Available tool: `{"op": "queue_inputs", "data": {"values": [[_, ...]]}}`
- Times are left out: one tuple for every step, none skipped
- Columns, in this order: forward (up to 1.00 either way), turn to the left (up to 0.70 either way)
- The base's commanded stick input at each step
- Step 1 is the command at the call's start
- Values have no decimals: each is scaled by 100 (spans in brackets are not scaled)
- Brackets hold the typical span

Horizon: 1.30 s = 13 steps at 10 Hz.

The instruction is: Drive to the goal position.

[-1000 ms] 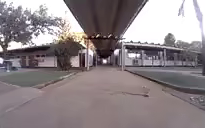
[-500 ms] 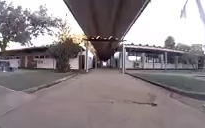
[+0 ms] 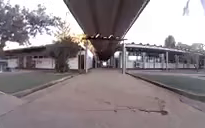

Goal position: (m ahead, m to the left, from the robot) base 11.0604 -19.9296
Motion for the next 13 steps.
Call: {"op": "queue_inputs", "data": {"values": [[70,0],[70,0],[70,0],[70,0],[70,0],[70,0],[70,0],[70,0],[70,0],[70,0],[70,0],[70,0],[70,0]]}}
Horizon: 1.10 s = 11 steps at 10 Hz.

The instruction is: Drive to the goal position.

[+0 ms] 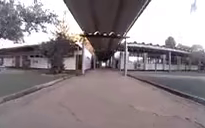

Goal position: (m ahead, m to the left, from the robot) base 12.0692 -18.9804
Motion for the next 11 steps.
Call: {"op": "queue_inputs", "data": {"values": [[70,0],[70,0],[70,0],[70,0],[70,0],[70,0],[70,0],[70,0],[70,0],[70,0],[70,0]]}}
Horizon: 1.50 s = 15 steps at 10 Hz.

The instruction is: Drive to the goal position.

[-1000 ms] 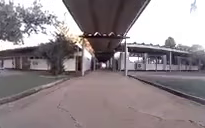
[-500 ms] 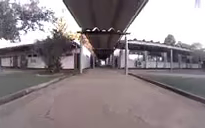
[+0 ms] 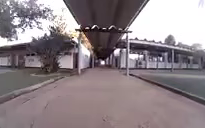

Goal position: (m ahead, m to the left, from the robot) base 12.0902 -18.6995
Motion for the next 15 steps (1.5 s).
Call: {"op": "queue_inputs", "data": {"values": [[70,0],[70,0],[70,0],[70,0],[70,0],[70,0],[70,0],[70,0],[70,0],[70,0],[70,0],[70,0],[70,0],[70,0],[70,0]]}}
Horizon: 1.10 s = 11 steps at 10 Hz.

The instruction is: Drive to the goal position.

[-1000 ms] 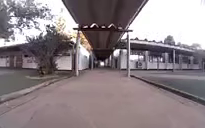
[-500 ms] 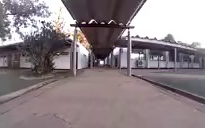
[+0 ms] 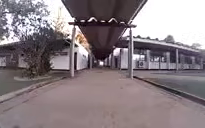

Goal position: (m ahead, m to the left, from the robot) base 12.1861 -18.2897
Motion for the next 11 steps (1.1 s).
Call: {"op": "queue_inputs", "data": {"values": [[70,0],[70,0],[70,0],[70,0],[70,0],[70,0],[70,0],[70,0],[70,0],[70,0],[70,0]]}}
